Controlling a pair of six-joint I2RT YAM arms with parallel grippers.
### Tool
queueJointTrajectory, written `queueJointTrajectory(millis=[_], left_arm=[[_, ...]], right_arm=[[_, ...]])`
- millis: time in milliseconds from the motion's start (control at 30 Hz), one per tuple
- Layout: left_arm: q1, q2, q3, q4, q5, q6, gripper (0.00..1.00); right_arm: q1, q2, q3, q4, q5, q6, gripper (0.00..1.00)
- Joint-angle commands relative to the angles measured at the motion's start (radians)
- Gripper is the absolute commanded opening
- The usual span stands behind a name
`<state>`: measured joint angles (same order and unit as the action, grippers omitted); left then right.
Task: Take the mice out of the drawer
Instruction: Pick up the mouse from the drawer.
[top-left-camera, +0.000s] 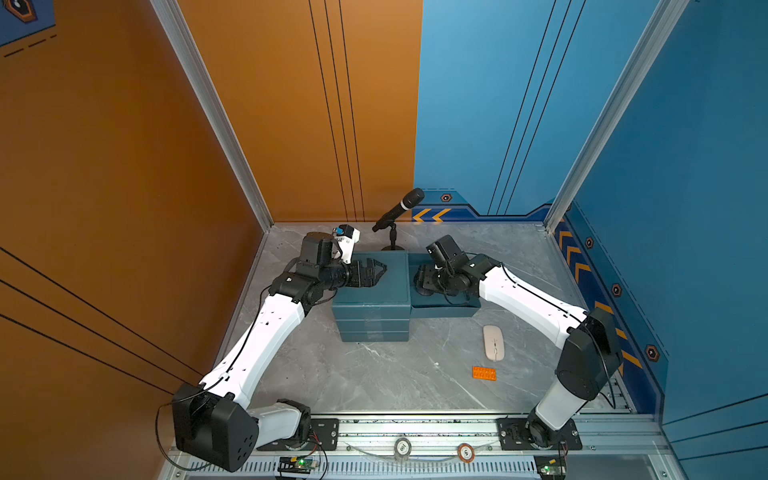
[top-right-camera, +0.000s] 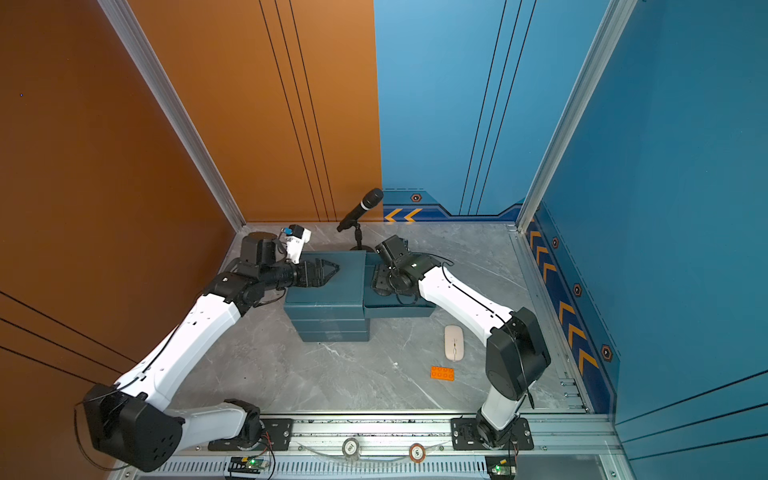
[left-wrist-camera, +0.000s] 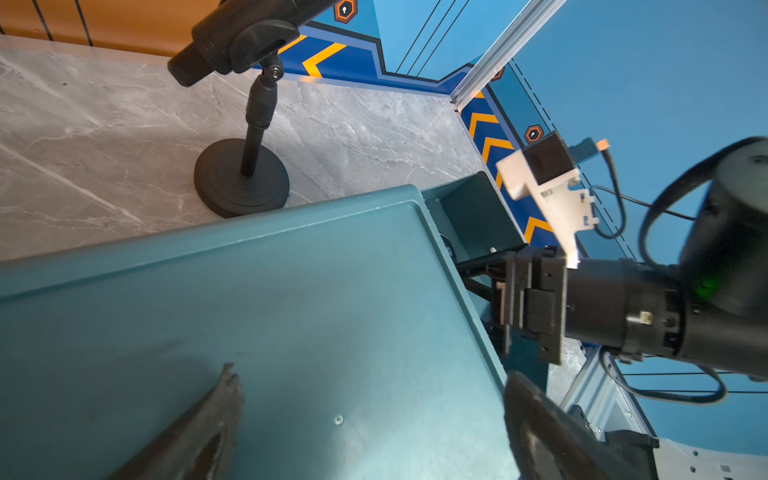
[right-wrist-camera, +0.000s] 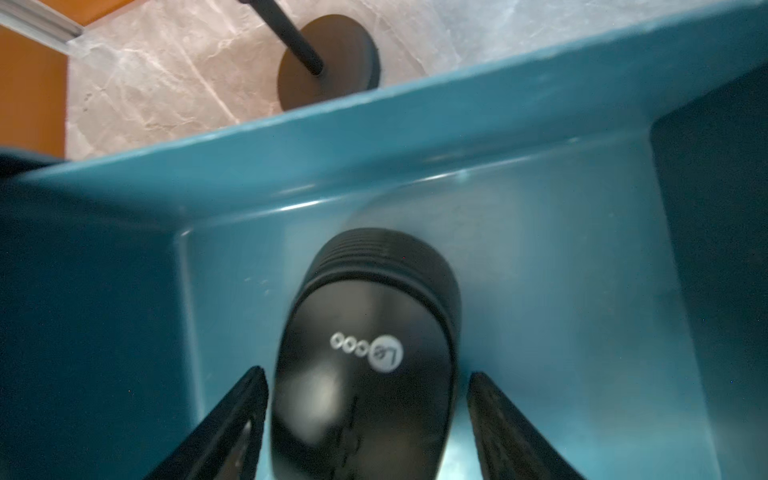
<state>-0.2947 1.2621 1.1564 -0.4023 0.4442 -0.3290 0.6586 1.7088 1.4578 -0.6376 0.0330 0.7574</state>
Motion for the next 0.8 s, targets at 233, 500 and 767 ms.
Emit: queueJointTrajectory(millis=[233,500,767], left_arm=[[0.002,-0.017,0.029,-0.015,-0.009,0.005,0.98],[0.002,-0.015,0.030,-0.016,-0.011,0.009,0.98],[-0.003,-0.027,0.033,-0.015,0.011,0.012,0.98]], right_arm=[[0.025,0.015,0.041,-0.058,0.102,0.004,0.56],[0.037,-0.122,0.050,-0.064,0.192,-0.108,0.49],[0.005,-0.434,-0.105,-0.094,0.301,-0.247,0.48]])
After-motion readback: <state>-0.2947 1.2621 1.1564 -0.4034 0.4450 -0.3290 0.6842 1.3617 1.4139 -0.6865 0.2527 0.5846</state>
